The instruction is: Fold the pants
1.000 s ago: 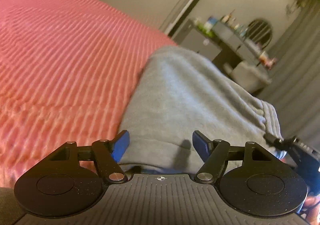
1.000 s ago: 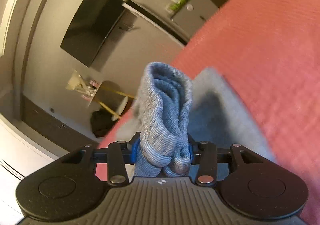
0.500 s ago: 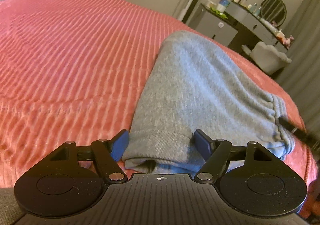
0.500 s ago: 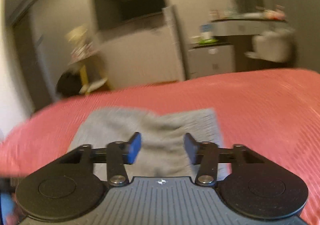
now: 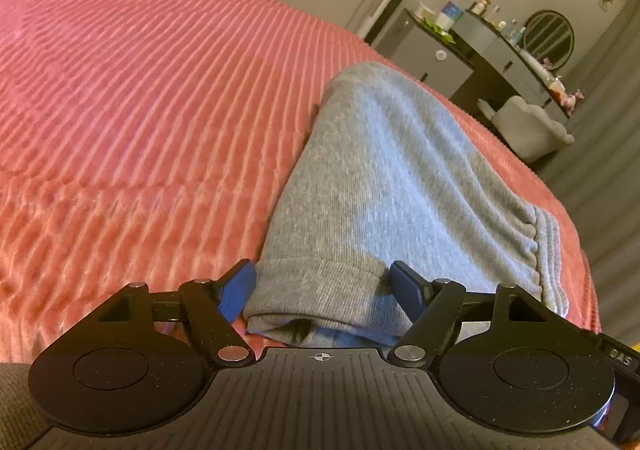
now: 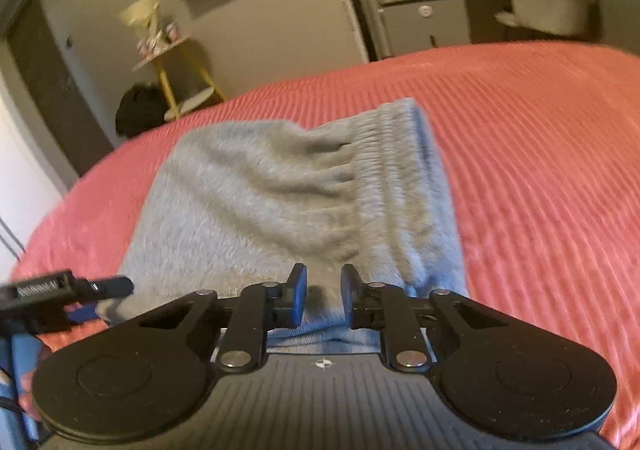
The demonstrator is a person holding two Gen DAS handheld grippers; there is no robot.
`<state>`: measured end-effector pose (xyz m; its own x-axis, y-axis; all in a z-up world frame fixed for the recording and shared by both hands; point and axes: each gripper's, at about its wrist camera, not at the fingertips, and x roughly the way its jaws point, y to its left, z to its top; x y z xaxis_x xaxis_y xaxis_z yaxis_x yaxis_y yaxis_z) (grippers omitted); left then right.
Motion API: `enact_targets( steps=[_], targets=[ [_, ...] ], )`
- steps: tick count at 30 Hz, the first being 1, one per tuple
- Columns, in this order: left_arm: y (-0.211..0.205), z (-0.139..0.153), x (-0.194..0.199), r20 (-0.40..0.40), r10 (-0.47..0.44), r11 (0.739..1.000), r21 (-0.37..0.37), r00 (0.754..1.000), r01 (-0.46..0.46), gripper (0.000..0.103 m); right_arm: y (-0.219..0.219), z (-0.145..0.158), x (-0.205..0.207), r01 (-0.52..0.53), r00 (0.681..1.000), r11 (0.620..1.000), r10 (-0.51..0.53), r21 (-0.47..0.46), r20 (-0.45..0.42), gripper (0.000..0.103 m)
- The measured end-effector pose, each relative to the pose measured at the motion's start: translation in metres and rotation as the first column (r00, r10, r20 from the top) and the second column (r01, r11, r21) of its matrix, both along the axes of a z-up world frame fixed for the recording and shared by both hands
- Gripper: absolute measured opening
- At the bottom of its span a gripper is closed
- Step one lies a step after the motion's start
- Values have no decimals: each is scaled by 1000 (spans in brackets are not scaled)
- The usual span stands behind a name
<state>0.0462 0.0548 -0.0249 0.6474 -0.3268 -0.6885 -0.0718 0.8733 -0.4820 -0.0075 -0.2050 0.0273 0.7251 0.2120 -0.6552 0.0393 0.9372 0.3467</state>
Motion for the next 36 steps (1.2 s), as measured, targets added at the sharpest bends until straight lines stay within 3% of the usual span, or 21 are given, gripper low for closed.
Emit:
enact_targets(
  steps=[2,4,6,8,9,12,14,18,21,23,25,28,31,33,36],
  targets=[
    [1,1,-2,15,3,1000,-4,1000,-3,78,-13,-2,-8,54,999,997,-54,49,-9,18],
    [1,2,-5,23,2,1000,-12,1000,-2,78,-27,-6,-18,166,985,983,-162,72,-54,41],
    [1,3,-7,22,0,1000,-14,1000,1,78,-47,-17,-23,213,976,943,-193,255,-101,45],
    [0,6,-9,29,-4,1000,-16,1000,4,78,-60,-29,-25,240,970,872,-192,426,-152,62],
    [-1,8,-11,34,-9,1000,-21,999,10,78,-62,-35,-25,251,967,848,-194,468,-166,64],
    [-1,12,-19,62,-26,998,-53,998,30,78,-56,-46,-19,218,972,834,-141,507,-186,64],
    [0,14,-24,78,-29,997,-73,997,34,78,-50,-52,-11,195,975,800,-93,568,-203,64],
    [3,15,-28,70,-23,994,-101,997,30,78,-42,-57,-2,192,974,824,-94,533,-206,68],
    [3,12,-26,34,-5,996,-88,999,8,78,-58,-54,-9,276,960,815,-213,509,-180,68],
    [3,10,-23,9,5,998,-68,1000,-5,78,-71,-52,-23,361,932,780,-310,511,-185,64],
    [1,8,-21,-8,0,999,-42,1000,-1,78,-80,-61,-30,402,915,714,-339,572,-220,62],
    [-4,11,-22,6,-23,999,-27,1000,24,78,-78,-59,-32,395,918,726,-333,563,-215,63],
    [1,12,-24,28,-60,990,-125,998,63,79,-75,-58,-28,374,927,748,-316,548,-201,67],
    [5,8,-22,0,-67,978,-199,998,66,79,-72,-59,-25,367,930,740,-308,563,-201,70],
    [12,1,-22,-24,-108,933,-348,994,93,76,-77,-62,-29,366,930,731,-306,576,-203,72]
  ],
)
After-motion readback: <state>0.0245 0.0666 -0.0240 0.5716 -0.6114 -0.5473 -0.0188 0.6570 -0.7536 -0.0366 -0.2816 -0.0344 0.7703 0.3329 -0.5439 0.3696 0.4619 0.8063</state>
